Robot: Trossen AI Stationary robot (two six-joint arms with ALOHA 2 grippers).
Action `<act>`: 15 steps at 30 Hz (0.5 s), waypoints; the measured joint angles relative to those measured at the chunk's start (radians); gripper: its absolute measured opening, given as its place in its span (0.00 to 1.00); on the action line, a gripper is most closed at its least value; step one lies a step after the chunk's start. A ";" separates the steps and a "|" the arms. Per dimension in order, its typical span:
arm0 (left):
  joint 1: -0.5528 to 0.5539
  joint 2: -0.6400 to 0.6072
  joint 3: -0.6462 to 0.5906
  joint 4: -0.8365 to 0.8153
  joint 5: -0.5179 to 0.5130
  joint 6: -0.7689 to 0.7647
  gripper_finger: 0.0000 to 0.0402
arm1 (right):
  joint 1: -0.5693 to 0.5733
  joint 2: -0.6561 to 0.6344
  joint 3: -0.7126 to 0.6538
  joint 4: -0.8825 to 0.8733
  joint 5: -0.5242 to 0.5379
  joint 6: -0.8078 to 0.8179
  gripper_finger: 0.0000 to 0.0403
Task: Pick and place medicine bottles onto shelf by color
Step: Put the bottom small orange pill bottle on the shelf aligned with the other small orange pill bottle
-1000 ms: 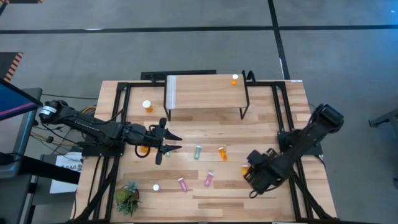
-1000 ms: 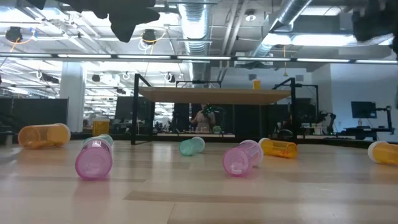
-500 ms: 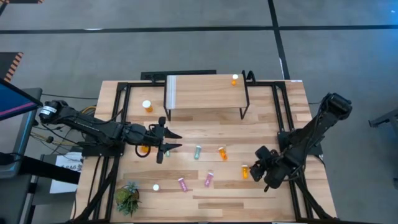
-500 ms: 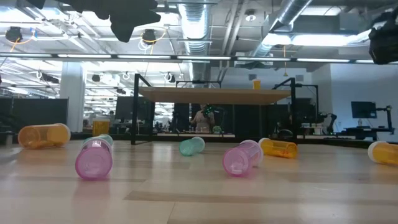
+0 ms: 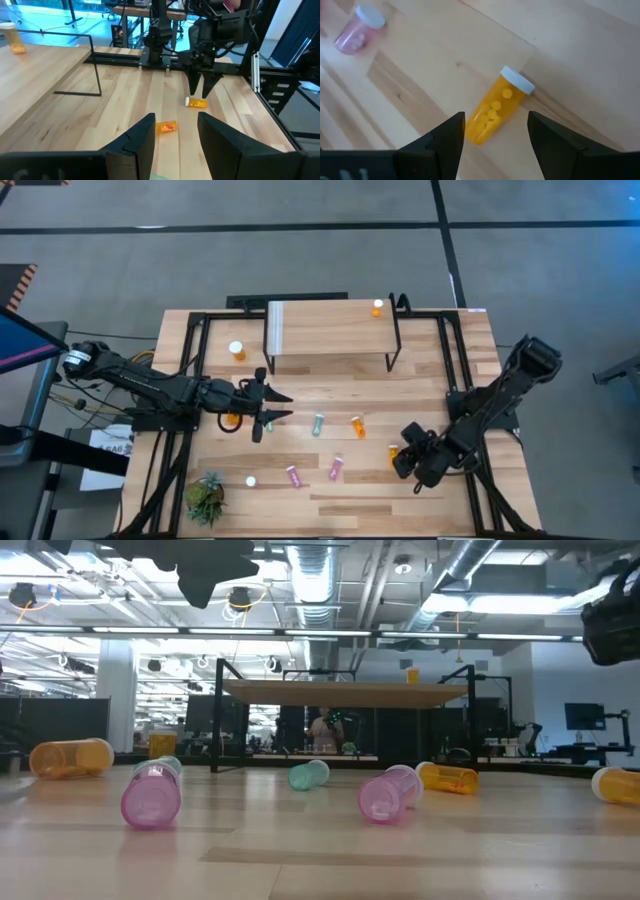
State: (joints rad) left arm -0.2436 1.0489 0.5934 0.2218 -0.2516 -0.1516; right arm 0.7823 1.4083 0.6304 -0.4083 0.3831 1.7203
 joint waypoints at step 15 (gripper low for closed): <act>0.000 0.000 0.000 0.005 -0.044 -0.002 0.34 | -0.033 0.095 0.031 0.046 -0.074 -0.091 0.59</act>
State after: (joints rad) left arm -0.2432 1.0490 0.5930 0.2264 -0.2958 -0.1532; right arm 0.7490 1.5036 0.6610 -0.3624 0.3088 1.6291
